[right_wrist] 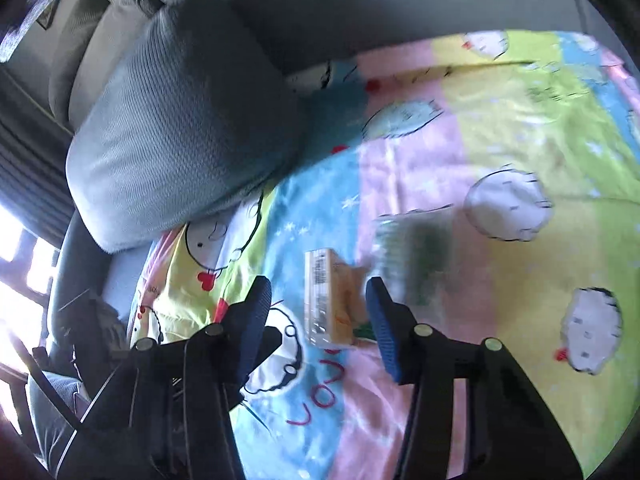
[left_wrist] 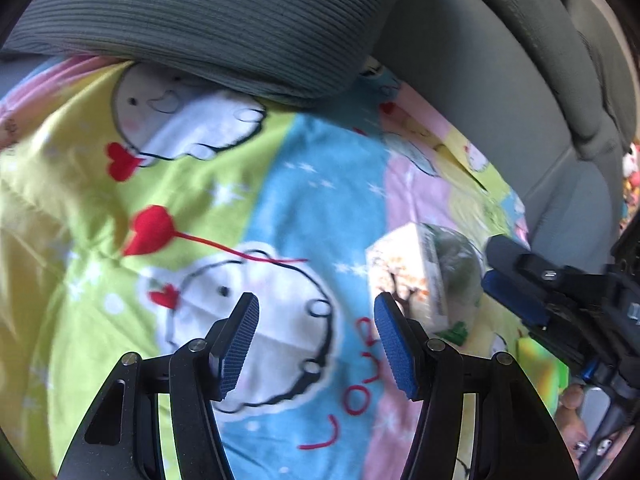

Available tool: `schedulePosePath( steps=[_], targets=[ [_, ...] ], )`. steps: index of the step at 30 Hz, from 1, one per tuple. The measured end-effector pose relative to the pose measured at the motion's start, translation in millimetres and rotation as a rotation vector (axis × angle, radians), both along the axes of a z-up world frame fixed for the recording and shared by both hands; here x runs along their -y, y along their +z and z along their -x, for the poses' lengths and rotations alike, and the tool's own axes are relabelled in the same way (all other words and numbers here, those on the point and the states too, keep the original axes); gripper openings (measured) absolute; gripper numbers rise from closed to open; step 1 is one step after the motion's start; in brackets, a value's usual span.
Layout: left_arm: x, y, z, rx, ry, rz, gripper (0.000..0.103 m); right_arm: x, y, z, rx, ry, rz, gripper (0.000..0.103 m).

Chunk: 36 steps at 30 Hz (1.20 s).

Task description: Organize objects

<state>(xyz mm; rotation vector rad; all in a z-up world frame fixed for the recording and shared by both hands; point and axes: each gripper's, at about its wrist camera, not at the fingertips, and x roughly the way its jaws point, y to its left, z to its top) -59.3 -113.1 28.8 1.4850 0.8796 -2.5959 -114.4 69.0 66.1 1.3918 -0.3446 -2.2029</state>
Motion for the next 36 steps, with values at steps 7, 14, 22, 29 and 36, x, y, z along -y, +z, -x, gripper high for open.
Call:
schedulePosePath(
  steps=[7,14,22,29,36],
  targets=[
    [15.9,-2.9,-2.5,0.019,0.054,-0.011,0.061,26.1,-23.0,6.2,0.009,0.035,-0.111,0.049],
    [13.5,-3.1,-3.4,0.025,0.046,-0.004,0.061,33.4,-39.1,2.1,0.011,0.068,-0.186,0.021],
    [3.6,-1.1,-4.4,0.024,0.018,-0.005,0.061,-1.8,-30.9,-22.4,0.133,0.044,0.004,0.021],
    [-16.6,-0.6,-5.1,0.029,-0.048,0.004,0.061,-40.6,-41.0,-50.2,0.227,-0.014,-0.021,0.026],
    [-45.7,-5.1,-2.2,0.053,-0.142,0.009,0.061,-74.7,-35.7,-36.9,0.207,-0.143,-0.04,0.066]
  ],
)
